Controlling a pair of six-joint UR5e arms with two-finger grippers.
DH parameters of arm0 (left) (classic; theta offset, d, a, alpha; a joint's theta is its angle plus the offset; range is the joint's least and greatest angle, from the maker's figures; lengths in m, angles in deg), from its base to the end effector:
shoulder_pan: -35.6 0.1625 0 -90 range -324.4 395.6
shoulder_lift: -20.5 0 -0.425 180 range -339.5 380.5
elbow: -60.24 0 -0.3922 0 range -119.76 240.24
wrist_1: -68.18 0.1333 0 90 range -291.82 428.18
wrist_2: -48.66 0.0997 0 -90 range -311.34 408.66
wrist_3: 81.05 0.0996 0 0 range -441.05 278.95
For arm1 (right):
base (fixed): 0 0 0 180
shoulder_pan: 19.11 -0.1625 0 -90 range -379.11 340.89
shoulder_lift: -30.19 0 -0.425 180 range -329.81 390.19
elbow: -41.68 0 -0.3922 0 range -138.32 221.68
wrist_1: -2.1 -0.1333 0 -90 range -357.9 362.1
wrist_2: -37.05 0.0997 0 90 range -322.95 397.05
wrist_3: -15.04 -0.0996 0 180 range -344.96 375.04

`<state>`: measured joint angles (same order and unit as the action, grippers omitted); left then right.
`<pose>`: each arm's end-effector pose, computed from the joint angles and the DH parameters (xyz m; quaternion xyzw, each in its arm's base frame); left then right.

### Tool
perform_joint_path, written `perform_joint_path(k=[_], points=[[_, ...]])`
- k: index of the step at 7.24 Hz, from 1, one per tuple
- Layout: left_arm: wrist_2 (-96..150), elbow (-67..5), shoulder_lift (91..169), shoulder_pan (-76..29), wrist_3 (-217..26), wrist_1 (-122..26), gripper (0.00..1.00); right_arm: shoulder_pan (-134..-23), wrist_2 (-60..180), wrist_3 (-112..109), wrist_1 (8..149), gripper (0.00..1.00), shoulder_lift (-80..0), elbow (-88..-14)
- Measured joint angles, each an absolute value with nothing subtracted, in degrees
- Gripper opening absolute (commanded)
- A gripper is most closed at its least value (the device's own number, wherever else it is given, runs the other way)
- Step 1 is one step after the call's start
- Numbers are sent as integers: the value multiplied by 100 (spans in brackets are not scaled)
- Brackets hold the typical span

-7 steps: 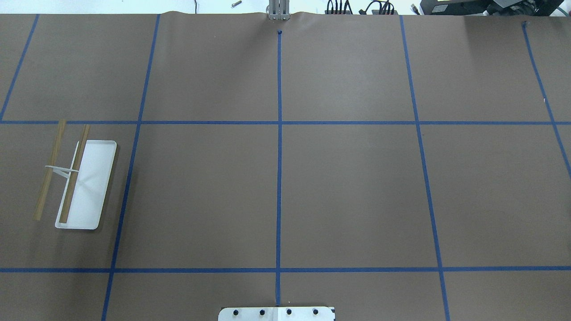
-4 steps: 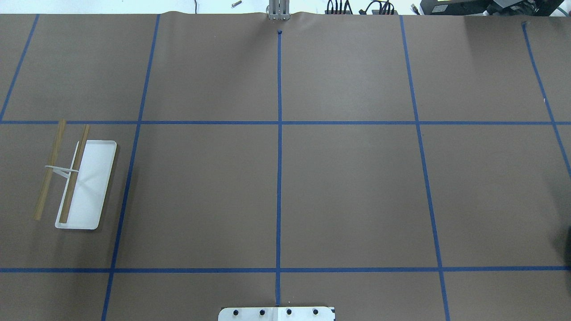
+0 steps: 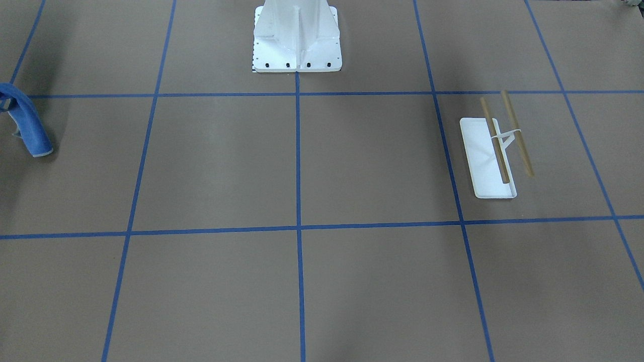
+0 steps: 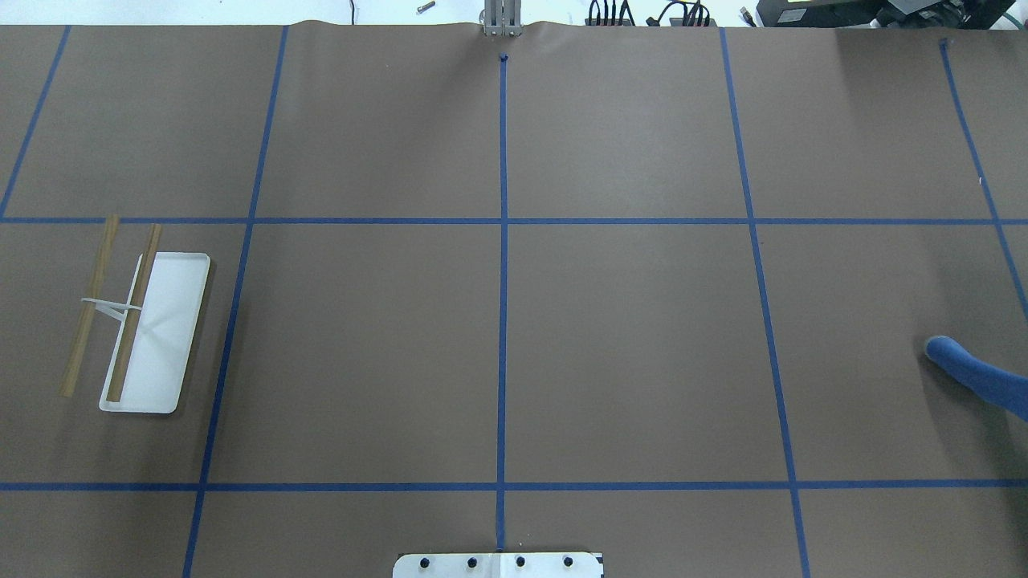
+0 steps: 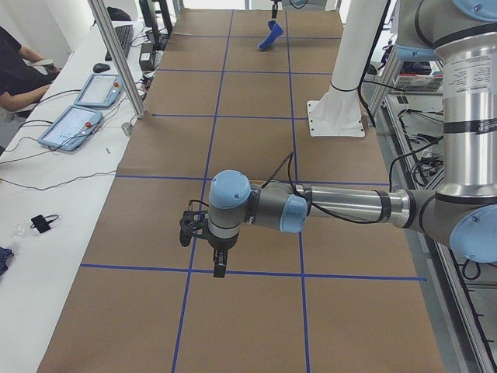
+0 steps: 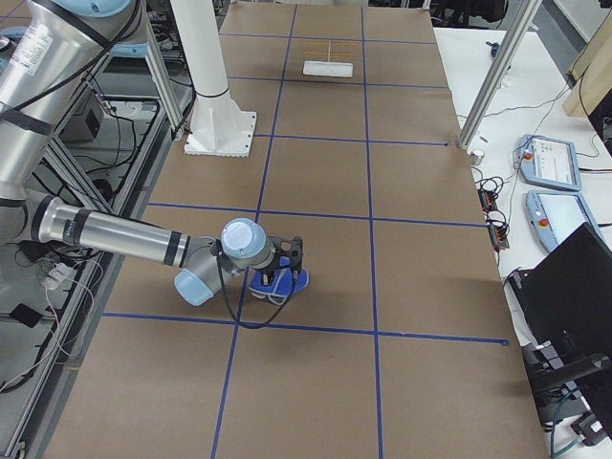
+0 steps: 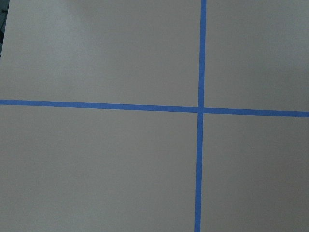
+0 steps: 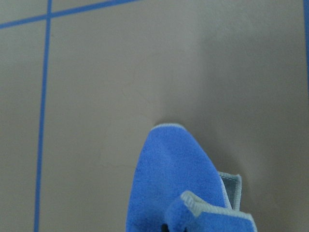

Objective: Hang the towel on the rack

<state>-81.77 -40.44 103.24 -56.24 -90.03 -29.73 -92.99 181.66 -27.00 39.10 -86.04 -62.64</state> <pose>-0.0831 -0.4480 0.6154 0.0710 0.3490 -0.0541 0.9329 -0.0357 -0.3113 0.6026 0.0638 -0.5270 0.0297 0.8470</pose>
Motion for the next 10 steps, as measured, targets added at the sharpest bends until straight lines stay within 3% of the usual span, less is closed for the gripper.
perform_joint_path(k=[5, 10], points=[[-8169, -3934, 10821, -5611, -9316, -2947, 100, -9375, 18245, -2562, 4484, 0, -6901, -6768], [-8348, -3875, 12659, -4320, -11790, -2898, 99, -8538, 17698, -2548, 5125, 0, -5653, -7081]])
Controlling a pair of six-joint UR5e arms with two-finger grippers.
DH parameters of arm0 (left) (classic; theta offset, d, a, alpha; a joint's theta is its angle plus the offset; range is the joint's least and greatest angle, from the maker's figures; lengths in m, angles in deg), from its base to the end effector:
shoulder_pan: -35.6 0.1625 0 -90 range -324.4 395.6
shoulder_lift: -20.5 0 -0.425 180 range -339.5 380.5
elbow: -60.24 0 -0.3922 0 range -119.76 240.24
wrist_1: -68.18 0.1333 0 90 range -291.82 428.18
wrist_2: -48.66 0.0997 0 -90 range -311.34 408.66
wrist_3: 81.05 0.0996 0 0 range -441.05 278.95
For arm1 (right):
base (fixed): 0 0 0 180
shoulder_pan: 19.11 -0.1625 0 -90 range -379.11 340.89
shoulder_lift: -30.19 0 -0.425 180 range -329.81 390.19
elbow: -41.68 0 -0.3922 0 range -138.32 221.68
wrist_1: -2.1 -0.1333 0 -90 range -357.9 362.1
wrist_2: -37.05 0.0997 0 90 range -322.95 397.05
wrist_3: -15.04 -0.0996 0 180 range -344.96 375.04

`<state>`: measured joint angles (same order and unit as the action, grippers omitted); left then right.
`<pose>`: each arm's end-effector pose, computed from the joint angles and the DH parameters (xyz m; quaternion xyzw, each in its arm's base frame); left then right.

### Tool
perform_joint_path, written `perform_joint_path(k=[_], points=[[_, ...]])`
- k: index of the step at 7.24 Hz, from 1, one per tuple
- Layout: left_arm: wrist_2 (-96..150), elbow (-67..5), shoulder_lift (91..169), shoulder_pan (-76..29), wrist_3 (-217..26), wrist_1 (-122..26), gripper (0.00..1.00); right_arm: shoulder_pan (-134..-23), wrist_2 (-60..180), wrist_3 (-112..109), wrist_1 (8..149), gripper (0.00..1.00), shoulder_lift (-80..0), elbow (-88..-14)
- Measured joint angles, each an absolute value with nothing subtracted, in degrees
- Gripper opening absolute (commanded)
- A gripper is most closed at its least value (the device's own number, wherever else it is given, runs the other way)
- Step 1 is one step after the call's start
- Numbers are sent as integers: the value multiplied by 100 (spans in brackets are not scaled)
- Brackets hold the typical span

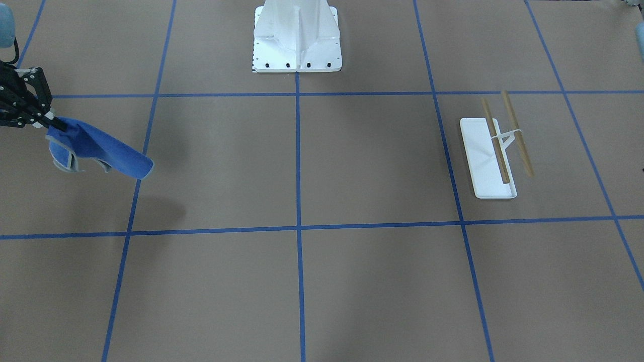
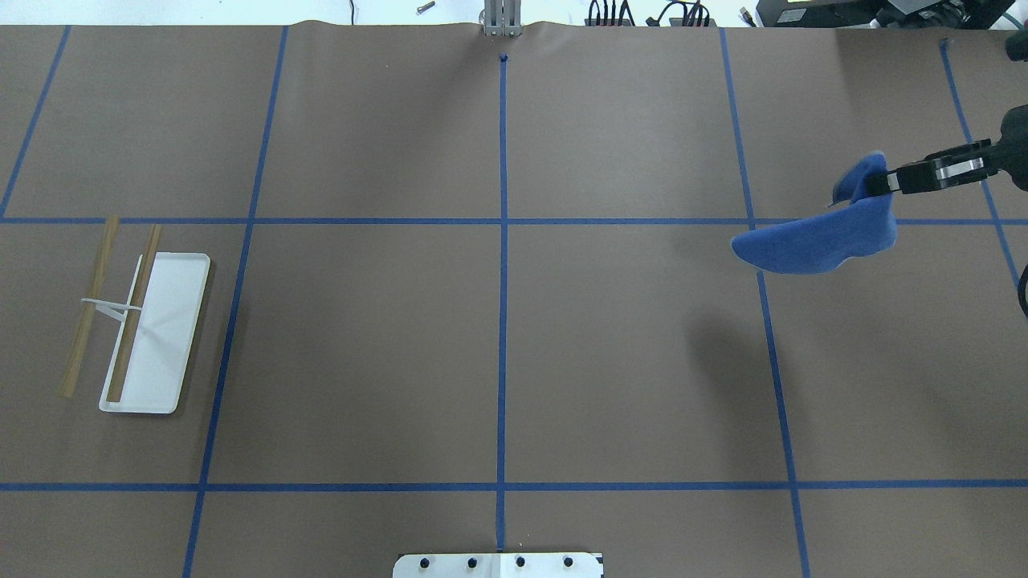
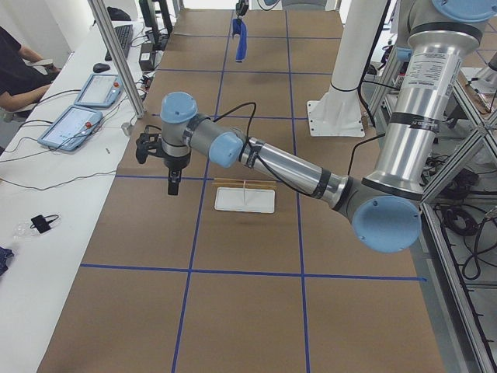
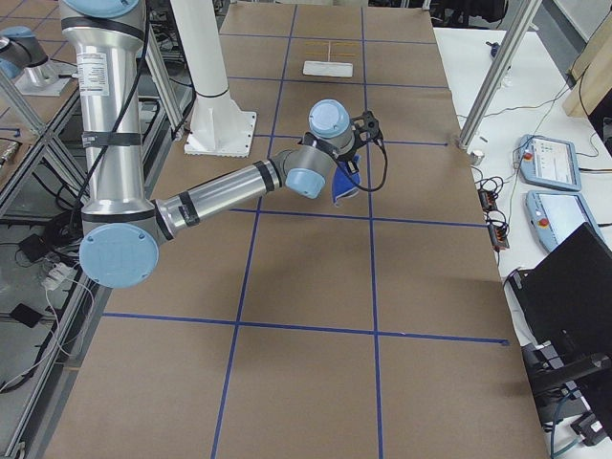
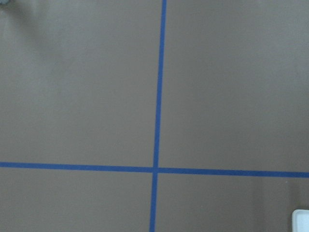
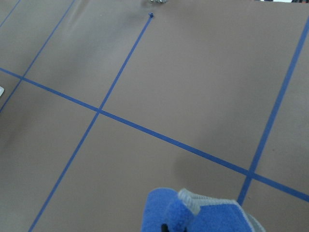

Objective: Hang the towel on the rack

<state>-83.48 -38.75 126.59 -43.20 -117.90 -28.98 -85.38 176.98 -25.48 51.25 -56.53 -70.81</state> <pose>0.0507 -0.5983 0.4139 0.0960 0.4209 -0.1017 0.8962 -0.1393 -0.4587 0.3502 0.2341 -0.5635 -0.1187 0.7833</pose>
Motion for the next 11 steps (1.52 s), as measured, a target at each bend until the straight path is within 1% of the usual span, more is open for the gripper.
perform_joint_path(k=[2, 3, 4, 6, 9, 11], points=[[-8362, -3658, 13535, -3405, -13469, -2894, 99, -8017, 17246, -2553, 5597, 0, -5064, -7344], [-8365, -3519, 13913, -3063, -14102, -2909, 99, -7604, 16766, -2552, 6067, 0, -4794, -7579], [-8363, -3400, 14253, -2766, -14760, -2930, 99, -7185, 16253, -2545, 6504, 0, -4566, -7784], [-8362, -3125, 14907, -2309, -15974, -3086, 99, -6654, 15689, -2542, 6842, 0, -4312, -7953], [-8337, -2511, 15489, -1518, -17483, -4488, 99, -6097, 15088, -2552, 7183, 0, -4120, -8236], [-8328, -2292, 15879, -1139, -17740, -4766, 99, -5805, 14788, -2558, 7433, 0, -3969, -8401]])
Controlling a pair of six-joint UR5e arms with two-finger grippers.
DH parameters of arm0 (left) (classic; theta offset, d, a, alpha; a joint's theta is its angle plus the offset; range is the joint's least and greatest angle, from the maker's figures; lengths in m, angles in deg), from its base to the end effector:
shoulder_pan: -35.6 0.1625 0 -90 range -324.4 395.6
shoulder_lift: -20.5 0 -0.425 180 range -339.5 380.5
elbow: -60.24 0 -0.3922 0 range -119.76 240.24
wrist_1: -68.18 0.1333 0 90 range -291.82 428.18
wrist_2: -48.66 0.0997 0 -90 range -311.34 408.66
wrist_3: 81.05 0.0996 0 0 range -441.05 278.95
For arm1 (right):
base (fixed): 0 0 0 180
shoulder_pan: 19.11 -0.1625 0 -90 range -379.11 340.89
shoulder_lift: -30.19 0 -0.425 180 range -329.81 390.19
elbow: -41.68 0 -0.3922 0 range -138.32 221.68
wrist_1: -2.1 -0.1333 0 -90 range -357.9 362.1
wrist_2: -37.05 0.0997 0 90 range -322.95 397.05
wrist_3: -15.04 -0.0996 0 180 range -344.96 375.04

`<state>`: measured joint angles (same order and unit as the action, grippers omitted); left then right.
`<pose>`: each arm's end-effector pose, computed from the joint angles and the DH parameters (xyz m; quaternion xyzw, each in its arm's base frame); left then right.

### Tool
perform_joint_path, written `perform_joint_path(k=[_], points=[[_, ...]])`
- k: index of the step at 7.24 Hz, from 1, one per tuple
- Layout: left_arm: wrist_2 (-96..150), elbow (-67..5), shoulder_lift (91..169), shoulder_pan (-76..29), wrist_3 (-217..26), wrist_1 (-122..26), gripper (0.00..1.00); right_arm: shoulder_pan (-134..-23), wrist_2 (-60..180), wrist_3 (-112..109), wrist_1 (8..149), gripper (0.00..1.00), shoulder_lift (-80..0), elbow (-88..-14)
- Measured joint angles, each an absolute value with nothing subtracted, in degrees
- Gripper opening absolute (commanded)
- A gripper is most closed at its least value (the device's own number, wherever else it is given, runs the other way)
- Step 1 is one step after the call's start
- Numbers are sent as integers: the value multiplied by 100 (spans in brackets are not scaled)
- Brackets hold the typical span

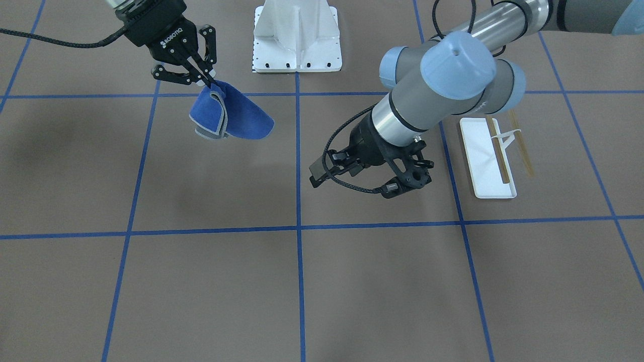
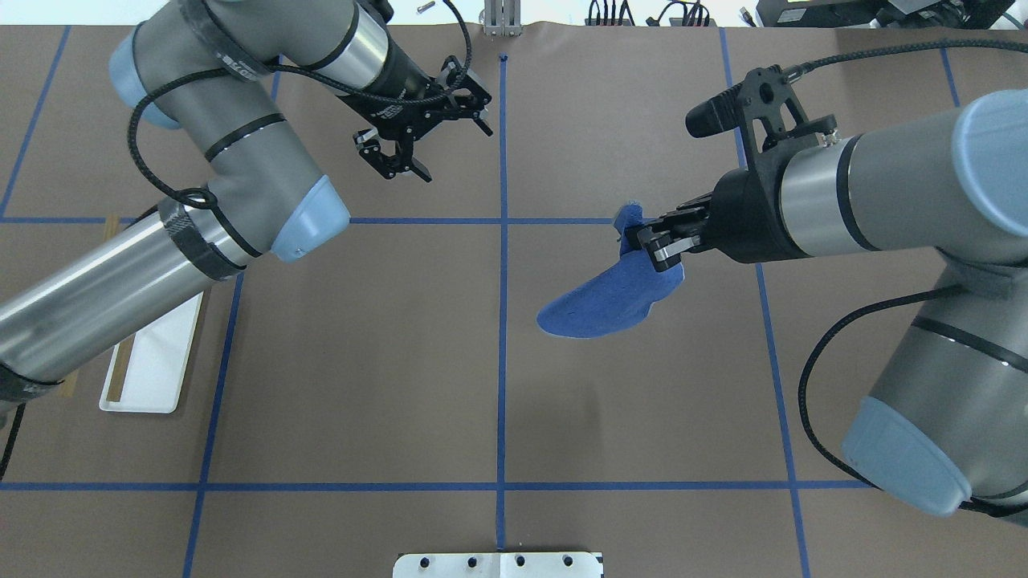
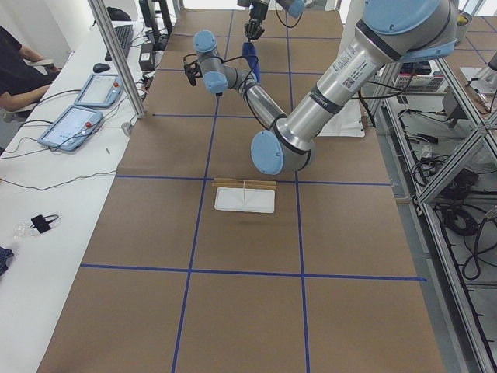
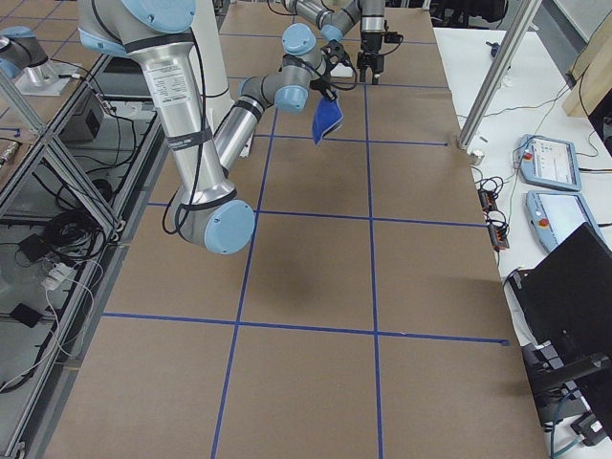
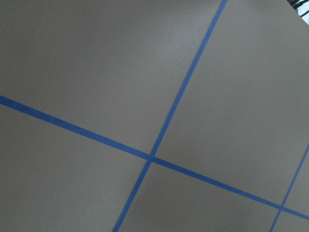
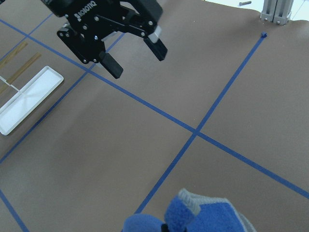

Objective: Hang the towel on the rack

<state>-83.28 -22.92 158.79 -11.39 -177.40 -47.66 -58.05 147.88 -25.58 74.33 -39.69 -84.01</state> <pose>0.4410 -0.5706 0.1223 -0.0997 0.5886 -0.1717 0.7836 -0.3150 -0.3804 0.1678 0.3065 -0.5234 -0.1795 0.7745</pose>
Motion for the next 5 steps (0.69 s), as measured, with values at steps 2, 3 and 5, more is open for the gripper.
perform_joint_path(k=[2, 3, 5], points=[[-8334, -2117, 16264, -823, -17876, -4800, 99, -5547, 14402, -2564, 7639, 0, -3839, -8482], [-8340, -2078, 16388, -693, -18025, -4806, 99, -5508, 14351, -2563, 7873, 0, -3738, -8570], [-8346, -1984, 16603, -469, -18187, -4839, 99, -5488, 14335, -2556, 8125, 0, -3650, -8687]])
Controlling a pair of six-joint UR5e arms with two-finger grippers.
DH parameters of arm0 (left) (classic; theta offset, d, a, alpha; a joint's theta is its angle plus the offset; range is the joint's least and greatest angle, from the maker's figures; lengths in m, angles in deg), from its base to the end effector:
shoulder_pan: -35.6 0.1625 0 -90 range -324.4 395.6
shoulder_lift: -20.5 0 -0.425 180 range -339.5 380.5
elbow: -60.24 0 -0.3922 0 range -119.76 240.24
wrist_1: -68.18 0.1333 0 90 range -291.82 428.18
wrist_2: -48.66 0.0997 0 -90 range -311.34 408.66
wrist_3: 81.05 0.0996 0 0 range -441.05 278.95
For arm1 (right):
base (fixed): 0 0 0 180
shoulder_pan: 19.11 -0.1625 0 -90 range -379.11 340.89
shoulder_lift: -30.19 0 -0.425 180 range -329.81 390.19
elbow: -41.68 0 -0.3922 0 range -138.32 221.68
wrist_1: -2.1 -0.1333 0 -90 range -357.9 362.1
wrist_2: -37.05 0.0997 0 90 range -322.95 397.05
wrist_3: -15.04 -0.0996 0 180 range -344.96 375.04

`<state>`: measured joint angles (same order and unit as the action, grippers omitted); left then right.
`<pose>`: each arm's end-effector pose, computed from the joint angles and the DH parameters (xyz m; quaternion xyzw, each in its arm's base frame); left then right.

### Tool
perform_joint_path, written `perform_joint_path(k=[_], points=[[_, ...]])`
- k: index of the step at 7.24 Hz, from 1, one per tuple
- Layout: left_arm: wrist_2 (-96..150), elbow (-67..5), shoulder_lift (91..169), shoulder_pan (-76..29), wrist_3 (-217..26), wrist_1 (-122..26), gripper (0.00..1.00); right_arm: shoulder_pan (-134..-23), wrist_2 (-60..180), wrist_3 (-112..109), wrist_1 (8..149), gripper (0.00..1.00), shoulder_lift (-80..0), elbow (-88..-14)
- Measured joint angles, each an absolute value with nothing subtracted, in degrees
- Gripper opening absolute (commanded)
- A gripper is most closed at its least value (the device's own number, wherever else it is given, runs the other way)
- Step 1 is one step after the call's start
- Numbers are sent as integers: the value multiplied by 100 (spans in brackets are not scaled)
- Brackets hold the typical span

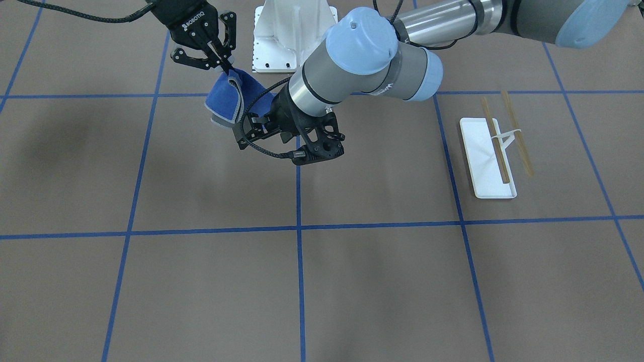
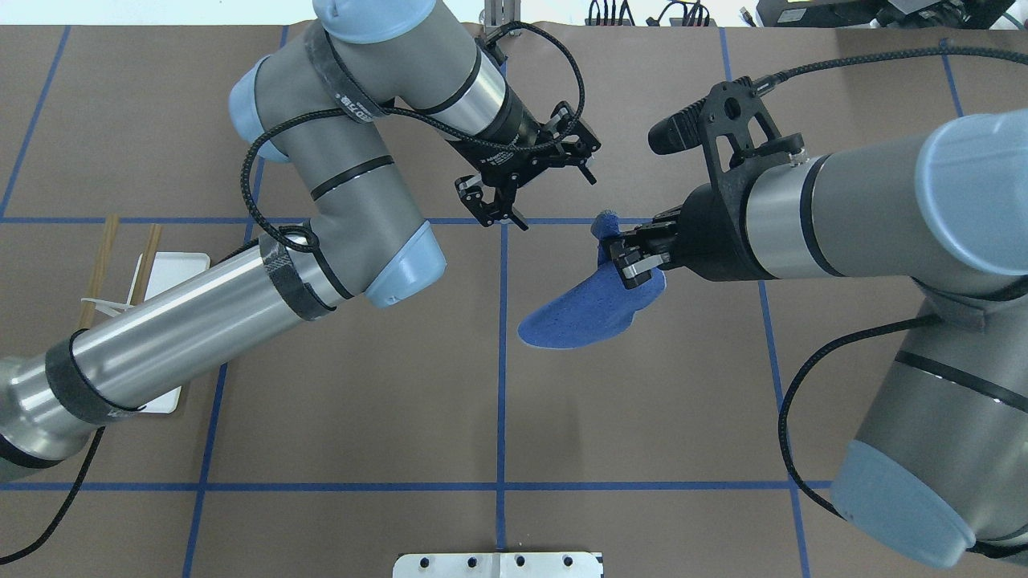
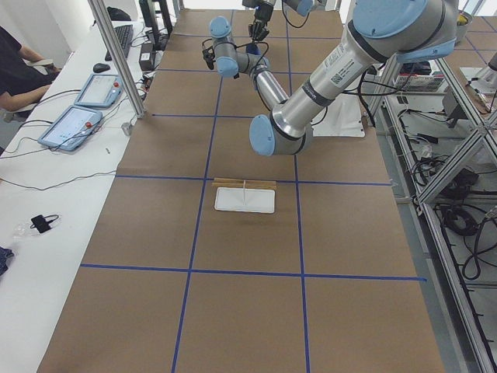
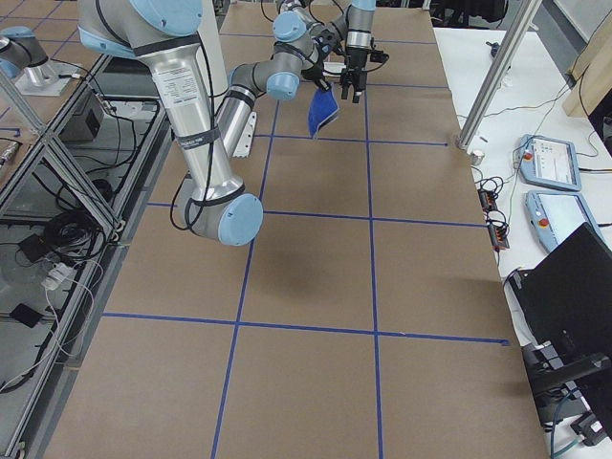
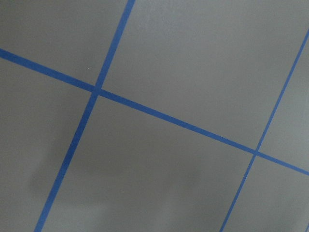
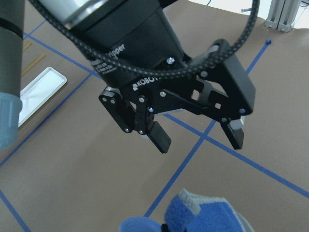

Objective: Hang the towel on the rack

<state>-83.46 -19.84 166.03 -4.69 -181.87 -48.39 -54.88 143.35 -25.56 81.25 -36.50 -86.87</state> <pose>0.5105 -0.5199 0.0505 -0.1410 0.6055 -0.1343 0.7717 -0.3231 -0.3626 0.1402 0.3130 -0.5093 -0.1780 0.7816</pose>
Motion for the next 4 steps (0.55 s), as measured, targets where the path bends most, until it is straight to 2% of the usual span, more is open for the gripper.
perform_joint_path(k=[3, 4], points=[[-8354, -1951, 16720, -332, -18447, -5098, 98, -5496, 14355, -2546, 8162, 0, -3658, -8721], [-8361, -1949, 16741, -321, -18474, -5126, 90, -5501, 14362, -2542, 8163, 0, -3664, -8724]])
